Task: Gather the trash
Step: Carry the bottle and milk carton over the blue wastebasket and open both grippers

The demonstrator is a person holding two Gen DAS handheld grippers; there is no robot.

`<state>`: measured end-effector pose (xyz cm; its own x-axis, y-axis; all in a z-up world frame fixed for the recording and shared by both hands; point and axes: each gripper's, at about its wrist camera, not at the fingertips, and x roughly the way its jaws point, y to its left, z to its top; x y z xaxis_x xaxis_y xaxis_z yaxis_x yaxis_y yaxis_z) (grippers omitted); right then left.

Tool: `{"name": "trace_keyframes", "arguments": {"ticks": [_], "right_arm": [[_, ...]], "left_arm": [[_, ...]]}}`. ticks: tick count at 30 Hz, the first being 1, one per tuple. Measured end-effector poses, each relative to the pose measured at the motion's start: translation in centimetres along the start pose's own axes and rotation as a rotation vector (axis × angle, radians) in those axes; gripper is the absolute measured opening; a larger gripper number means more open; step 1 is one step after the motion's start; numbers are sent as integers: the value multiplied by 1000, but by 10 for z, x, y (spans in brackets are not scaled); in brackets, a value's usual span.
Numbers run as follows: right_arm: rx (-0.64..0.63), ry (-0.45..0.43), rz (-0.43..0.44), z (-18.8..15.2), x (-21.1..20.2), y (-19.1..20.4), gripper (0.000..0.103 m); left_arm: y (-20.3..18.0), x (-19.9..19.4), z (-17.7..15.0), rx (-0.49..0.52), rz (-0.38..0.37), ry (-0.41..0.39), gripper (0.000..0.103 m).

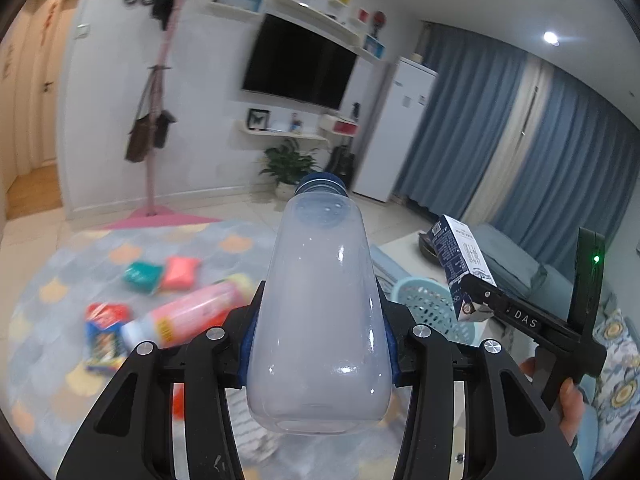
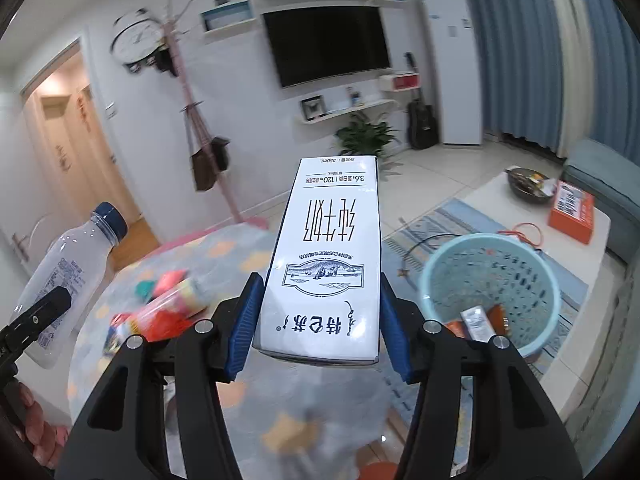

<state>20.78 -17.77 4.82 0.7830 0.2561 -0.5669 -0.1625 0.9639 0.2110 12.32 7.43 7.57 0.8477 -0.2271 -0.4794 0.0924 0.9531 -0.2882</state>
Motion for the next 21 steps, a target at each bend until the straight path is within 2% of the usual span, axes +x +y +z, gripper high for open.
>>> {"name": "trace_keyframes", "arguments": {"ticks": [12, 17, 21], "right_arm": [[160, -5, -150, 14, 27, -129, 52], [244, 22, -214, 8, 46, -183, 52], [294, 62, -249, -2, 66, -220, 52]], "left_arm": [[-108, 100, 18, 118, -128, 77, 45], [-145, 149, 17, 167, -124, 119, 45], [-171, 198, 14, 174, -141, 182, 45]]}}
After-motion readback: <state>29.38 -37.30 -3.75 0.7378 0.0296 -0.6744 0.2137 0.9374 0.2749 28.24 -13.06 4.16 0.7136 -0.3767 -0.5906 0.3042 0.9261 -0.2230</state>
